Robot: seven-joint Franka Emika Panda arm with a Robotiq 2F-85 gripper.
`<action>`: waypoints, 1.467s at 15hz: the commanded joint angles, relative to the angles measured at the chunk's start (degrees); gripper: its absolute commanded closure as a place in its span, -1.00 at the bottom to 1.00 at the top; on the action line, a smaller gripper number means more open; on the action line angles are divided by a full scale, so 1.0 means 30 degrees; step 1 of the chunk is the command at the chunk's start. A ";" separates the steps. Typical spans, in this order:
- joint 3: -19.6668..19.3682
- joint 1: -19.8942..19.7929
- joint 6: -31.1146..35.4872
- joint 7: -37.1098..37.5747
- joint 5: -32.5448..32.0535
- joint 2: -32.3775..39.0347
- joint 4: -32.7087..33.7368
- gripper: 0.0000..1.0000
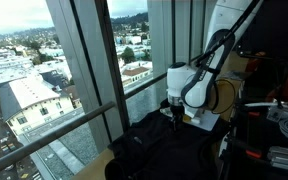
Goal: Close the zipper on the jumper
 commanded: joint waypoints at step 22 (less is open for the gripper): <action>-0.0772 0.1665 -0.0373 0.0721 -0.1255 0.0130 0.0782 0.97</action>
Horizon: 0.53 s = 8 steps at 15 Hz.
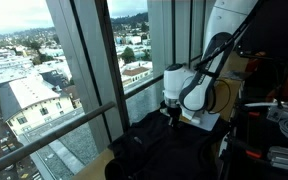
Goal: Close the zipper on the jumper
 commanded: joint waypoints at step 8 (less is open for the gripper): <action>0.0275 0.0849 -0.0633 0.0011 -0.1368 0.0000 0.1169 0.97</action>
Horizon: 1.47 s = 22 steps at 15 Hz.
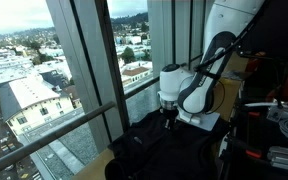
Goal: Close the zipper on the jumper
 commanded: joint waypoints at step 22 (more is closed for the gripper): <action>0.5185 -0.1767 -0.0427 -0.2652 0.0254 0.2942 0.5647 0.97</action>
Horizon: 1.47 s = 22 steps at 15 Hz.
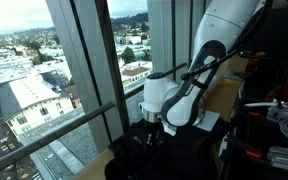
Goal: Close the zipper on the jumper
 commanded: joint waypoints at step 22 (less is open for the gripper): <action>0.1858 0.1172 -0.3127 0.0308 0.0659 0.0212 0.3094 0.97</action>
